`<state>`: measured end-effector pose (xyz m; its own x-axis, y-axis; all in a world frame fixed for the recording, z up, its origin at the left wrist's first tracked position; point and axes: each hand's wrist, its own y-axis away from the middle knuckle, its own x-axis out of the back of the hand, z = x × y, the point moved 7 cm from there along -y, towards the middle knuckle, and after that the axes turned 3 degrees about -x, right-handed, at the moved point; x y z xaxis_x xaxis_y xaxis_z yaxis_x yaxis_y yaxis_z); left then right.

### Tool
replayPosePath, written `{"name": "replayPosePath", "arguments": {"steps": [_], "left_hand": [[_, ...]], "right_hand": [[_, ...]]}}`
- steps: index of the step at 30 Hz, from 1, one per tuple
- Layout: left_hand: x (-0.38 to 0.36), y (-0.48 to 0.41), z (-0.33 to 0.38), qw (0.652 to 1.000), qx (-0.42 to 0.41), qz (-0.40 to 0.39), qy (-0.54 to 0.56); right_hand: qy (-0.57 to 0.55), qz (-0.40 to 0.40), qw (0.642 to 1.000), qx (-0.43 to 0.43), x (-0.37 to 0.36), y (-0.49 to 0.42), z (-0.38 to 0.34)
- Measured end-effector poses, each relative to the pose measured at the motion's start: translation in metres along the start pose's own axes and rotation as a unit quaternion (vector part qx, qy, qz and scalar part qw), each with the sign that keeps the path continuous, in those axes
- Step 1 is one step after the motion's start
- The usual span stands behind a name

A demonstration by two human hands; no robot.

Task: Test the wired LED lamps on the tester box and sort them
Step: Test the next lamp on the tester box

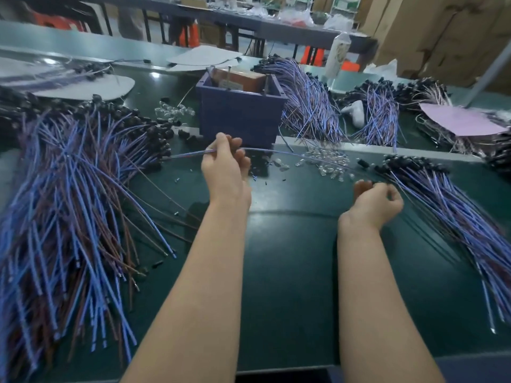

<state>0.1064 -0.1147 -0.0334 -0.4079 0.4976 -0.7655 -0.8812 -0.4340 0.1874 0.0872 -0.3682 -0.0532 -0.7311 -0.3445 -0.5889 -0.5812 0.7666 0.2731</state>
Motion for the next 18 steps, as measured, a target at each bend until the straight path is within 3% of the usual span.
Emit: {"name": "replayPosePath", "arguments": {"steps": [3,5,8,12,18], "left_hand": [[-0.010,0.004,-0.009,0.998,0.034,-0.048,0.022],[-0.021,0.012,-0.027,0.991,0.095,-0.092,0.033],[-0.030,0.025,-0.050,0.977,0.164,-0.139,-0.009],[-0.015,0.013,-0.047,0.985,0.109,-0.098,-0.093],[0.002,0.001,-0.028,0.997,0.044,-0.035,-0.059]], "right_hand": [[-0.092,-0.075,0.987,-0.108,-0.014,0.007,0.015],[-0.004,-0.195,0.967,-0.165,-0.037,0.029,0.031],[0.157,-0.324,0.920,-0.156,-0.060,0.062,0.055],[0.192,-0.314,0.924,-0.101,-0.064,0.064,0.063],[0.135,-0.283,0.942,-0.118,-0.059,0.051,0.063]]}}
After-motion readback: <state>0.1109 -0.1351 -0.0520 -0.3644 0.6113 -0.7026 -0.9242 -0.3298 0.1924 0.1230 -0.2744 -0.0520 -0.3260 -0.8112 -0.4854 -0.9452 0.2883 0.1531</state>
